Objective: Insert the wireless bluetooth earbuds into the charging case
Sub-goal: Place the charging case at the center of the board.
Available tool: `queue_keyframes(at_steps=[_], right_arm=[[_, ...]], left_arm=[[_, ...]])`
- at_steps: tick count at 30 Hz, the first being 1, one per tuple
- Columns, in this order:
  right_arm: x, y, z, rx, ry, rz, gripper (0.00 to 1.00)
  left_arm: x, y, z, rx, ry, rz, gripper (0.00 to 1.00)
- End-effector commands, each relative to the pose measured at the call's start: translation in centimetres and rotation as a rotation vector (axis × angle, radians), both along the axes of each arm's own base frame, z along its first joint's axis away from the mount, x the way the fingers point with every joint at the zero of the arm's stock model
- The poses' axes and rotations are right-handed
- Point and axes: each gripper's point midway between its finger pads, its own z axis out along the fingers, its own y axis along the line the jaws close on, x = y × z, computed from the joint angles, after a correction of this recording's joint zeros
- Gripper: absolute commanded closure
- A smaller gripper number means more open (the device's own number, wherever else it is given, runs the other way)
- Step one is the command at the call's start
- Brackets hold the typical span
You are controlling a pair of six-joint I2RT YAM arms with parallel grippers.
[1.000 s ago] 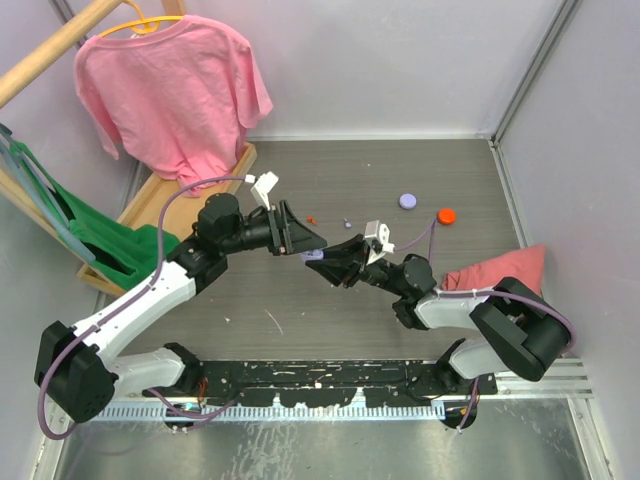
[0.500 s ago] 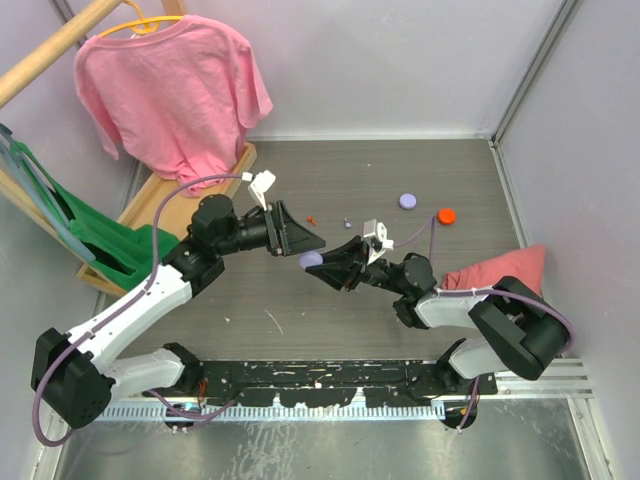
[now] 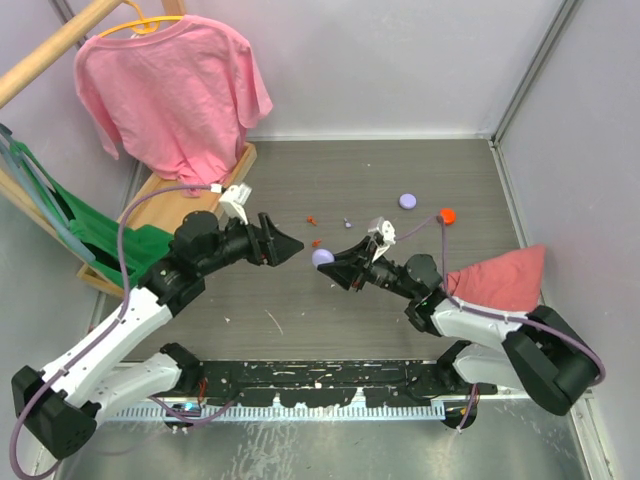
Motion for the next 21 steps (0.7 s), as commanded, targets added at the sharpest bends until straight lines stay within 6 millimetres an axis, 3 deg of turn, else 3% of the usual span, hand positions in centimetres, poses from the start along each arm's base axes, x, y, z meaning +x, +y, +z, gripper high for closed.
queue_keyframes(at_steps=[1, 6, 12, 21], right_arm=[[2.4, -2.4, -3.2, -0.121, 0.127, -0.198, 0.99], [3.5, -5.8, -6.7, -0.237, 0.252, -0.380, 0.99], [4.2, -10.4, -10.7, -0.313, 0.420, -0.581, 0.97], [4.4, -15.0, -15.5, -0.311, 0.670, -0.770, 0.97]], left_arm=[[1.5, 4.0, -3.0, 0.165, -0.051, 0.180, 0.19], [2.1, 7.0, -5.0, 0.272, -0.084, 0.307, 0.10], [2.9, 9.5, -5.8, 0.302, -0.140, 0.433, 0.00], [3.6, 11.0, -7.7, 0.261, -0.260, 0.527, 0.02]])
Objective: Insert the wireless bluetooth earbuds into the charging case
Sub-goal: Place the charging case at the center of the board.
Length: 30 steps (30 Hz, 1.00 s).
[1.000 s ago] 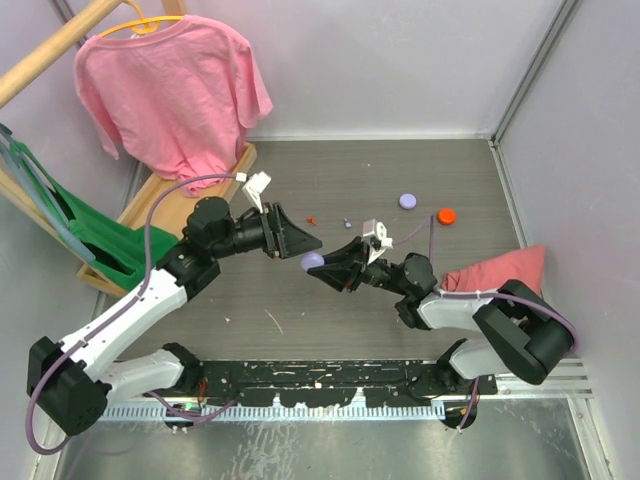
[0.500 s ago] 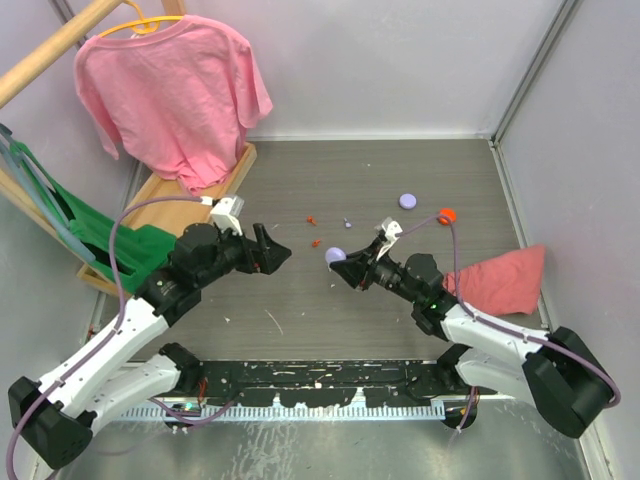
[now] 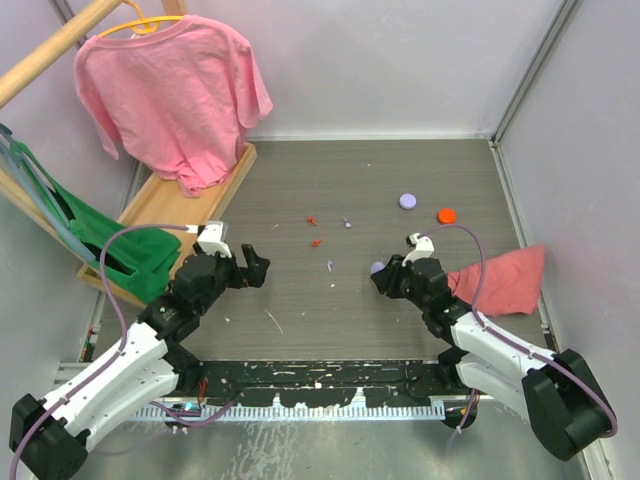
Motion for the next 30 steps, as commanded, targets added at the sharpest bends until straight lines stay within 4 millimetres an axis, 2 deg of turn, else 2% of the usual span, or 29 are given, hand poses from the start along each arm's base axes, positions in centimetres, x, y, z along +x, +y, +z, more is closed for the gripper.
queue_keyframes(at_steps=[1, 6, 12, 14, 23, 30], right_arm=[[0.5, -2.0, -1.2, 0.024, 0.066, -0.133, 0.97], [0.5, -3.9, -3.0, 0.014, 0.147, -0.213, 0.93], [0.4, -5.9, -4.6, 0.001, 0.230, -0.302, 0.82], [0.3, -6.3, -4.8, -0.001, 0.242, -0.322, 0.75], [0.3, -7.2, -3.1, -0.041, 0.240, -0.347, 0.46], [1.0, -7.3, 0.3, -0.099, 0.195, -0.299, 0.39]], left_arm=[[1.7, 0.9, 3.0, -0.040, -0.175, 0.068, 0.02], [1.4, 1.1, 2.0, -0.036, -0.193, 0.063, 0.02], [1.1, 0.7, 2.1, -0.042, -0.209, 0.031, 0.02], [1.1, 0.8, 1.9, -0.038, -0.203, 0.034, 0.02], [1.2, 1.3, 1.6, -0.027, -0.175, 0.065, 0.02], [1.1, 1.9, 1.8, -0.014, -0.169, 0.095, 0.02]])
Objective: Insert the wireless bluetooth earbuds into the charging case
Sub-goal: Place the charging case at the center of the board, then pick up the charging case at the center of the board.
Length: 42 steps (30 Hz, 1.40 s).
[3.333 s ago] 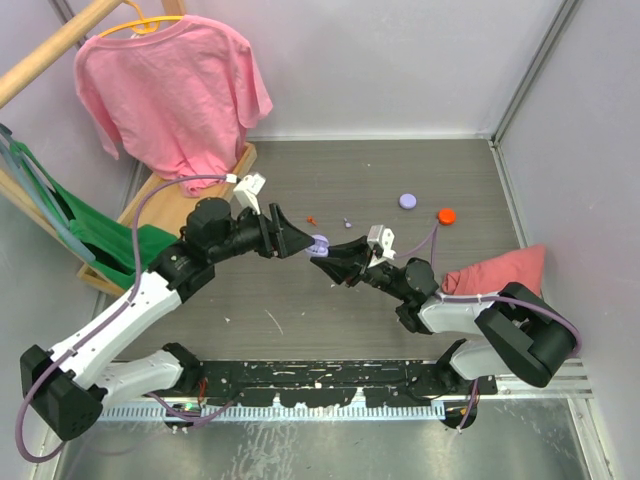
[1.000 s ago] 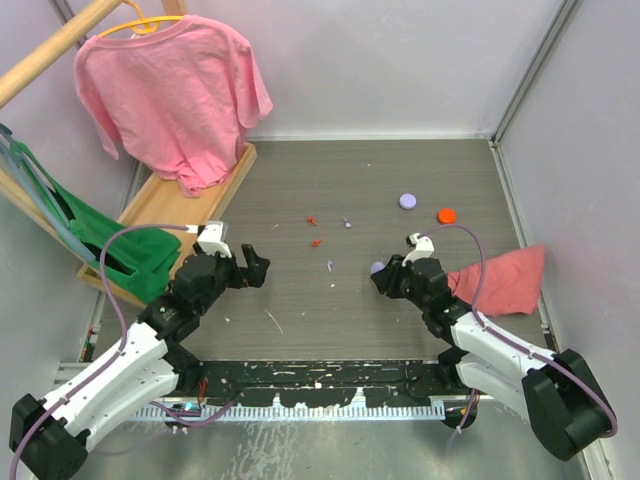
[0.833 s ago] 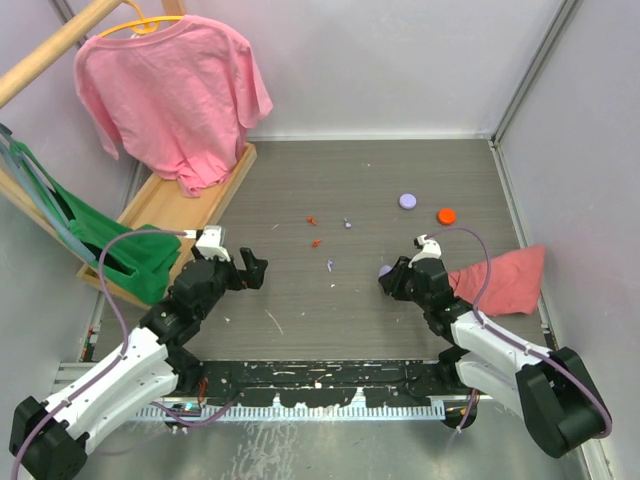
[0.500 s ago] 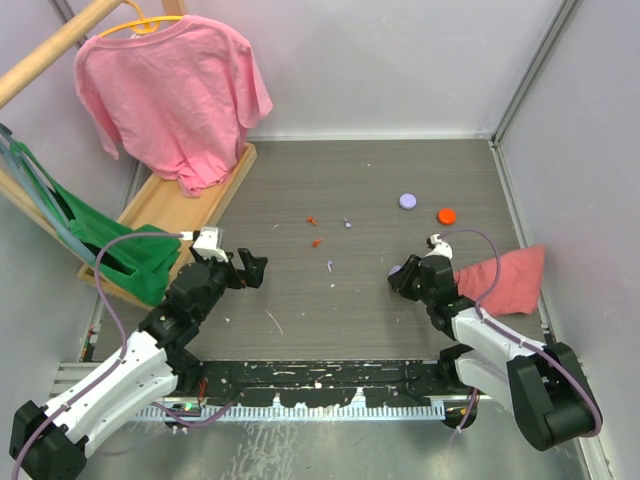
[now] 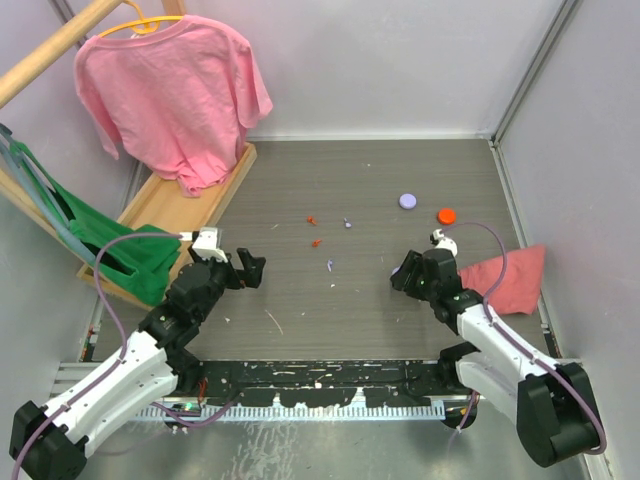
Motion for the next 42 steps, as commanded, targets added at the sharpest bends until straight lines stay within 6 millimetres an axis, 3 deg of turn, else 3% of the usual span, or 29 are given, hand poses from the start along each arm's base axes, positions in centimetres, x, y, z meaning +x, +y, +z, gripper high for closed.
queue_keyframes(at_steps=[1, 7, 13, 18, 23, 30, 36, 42], right_arm=[[1.8, -0.5, 4.0, -0.070, -0.072, 0.030, 0.39], [5.2, -0.8, 6.8, -0.176, -0.156, 0.062, 0.33], [10.9, -2.2, 9.5, -0.295, -0.233, -0.014, 0.22], [15.5, -3.7, 10.1, -0.316, -0.271, -0.092, 0.19], [19.4, -5.0, 8.4, -0.315, -0.264, -0.184, 0.19], [24.0, -5.4, 6.4, -0.325, -0.261, -0.231, 0.21], [26.6, -5.4, 4.9, -0.337, -0.235, -0.177, 0.22], [27.8, -5.4, 3.5, -0.313, -0.170, -0.120, 0.23]], left_arm=[[0.6, 0.6, 2.3, -0.022, -0.056, 0.044, 0.02], [0.7, 0.7, 2.0, -0.010, -0.037, 0.052, 0.02], [0.9, 0.6, 1.5, 0.006, 0.001, 0.057, 0.02], [0.8, 0.7, 1.7, -0.002, 0.002, 0.064, 0.02], [0.8, 1.3, 1.9, -0.023, -0.004, 0.101, 0.02], [0.8, 1.5, 1.8, -0.032, -0.001, 0.115, 0.02], [0.9, 1.3, 1.4, -0.020, 0.014, 0.111, 0.02], [0.9, 1.3, 1.5, -0.019, 0.012, 0.112, 0.02]])
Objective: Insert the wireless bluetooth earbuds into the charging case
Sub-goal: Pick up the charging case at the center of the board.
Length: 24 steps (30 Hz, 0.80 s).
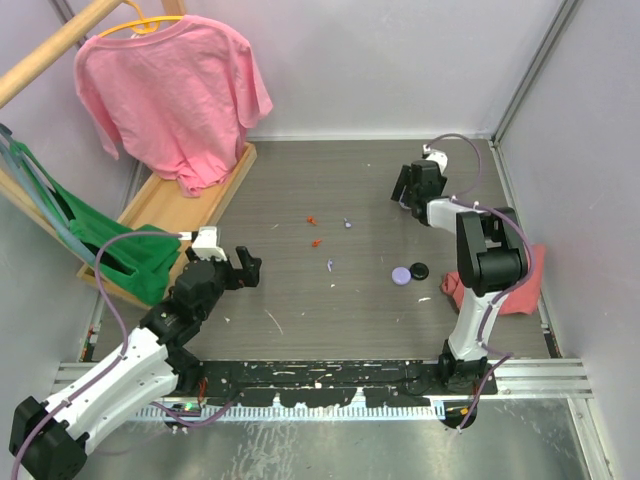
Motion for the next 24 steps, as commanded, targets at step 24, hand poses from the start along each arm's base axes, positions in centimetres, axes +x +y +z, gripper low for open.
queue_keyframes(at_steps=[24], right_arm=[[-0.9, 2.8, -0.5, 0.139, 0.152, 0.141, 0.50]], left_arm=[[0.5, -0.7, 3.3, -0.072, -0.075, -0.013, 0.02]])
